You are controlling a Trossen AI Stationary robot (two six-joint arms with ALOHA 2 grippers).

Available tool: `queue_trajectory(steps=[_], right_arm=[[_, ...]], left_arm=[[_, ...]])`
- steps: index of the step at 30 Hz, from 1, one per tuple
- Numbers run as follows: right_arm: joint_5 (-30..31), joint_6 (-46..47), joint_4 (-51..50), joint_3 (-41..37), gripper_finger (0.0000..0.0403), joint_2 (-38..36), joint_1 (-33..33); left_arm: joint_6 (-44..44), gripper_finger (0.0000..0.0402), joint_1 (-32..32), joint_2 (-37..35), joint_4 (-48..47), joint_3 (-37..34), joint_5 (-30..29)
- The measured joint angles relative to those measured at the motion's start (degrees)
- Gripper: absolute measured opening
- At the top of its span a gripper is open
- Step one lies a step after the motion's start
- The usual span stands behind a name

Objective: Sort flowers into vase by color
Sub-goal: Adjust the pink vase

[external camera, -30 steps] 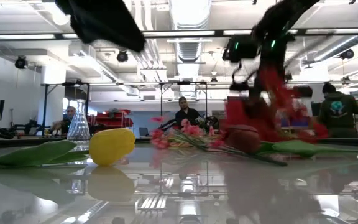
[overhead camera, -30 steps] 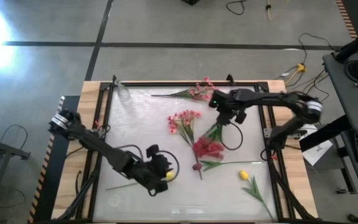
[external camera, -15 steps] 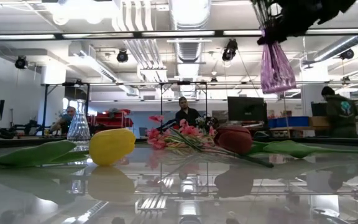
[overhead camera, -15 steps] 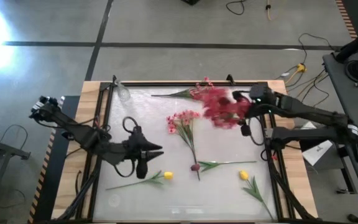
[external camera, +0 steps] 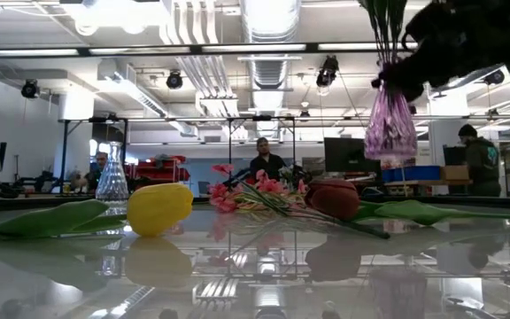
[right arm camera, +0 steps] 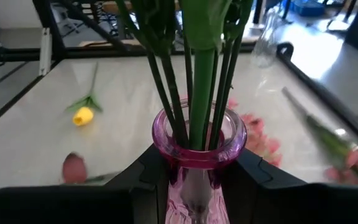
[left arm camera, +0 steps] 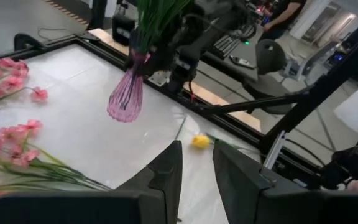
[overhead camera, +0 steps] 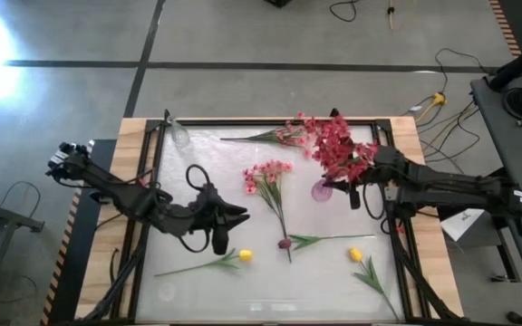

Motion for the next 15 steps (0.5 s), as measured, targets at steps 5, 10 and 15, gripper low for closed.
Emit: queue_trajectory(steps=[5, 10, 15], right_arm=[[-1.42, 1.09, 5.79, -6.12, 0.0096, -0.15, 0.74], [0.13, 2.64, 13.44, -11.5, 0.0097, 0.42, 0.73], [0.19, 4.32, 13.88, -13.75, 0.0097, 0.52, 0.74]], left_arm=[[-2.58, 0.0079, 0.02, 0.97, 1.04, 0.0, 0.13], [-4.57, 0.0079, 0.18, 1.7, 1.53, 0.0, 0.44], [-5.39, 0.0079, 0.61, 1.85, 1.83, 0.0, 0.47]])
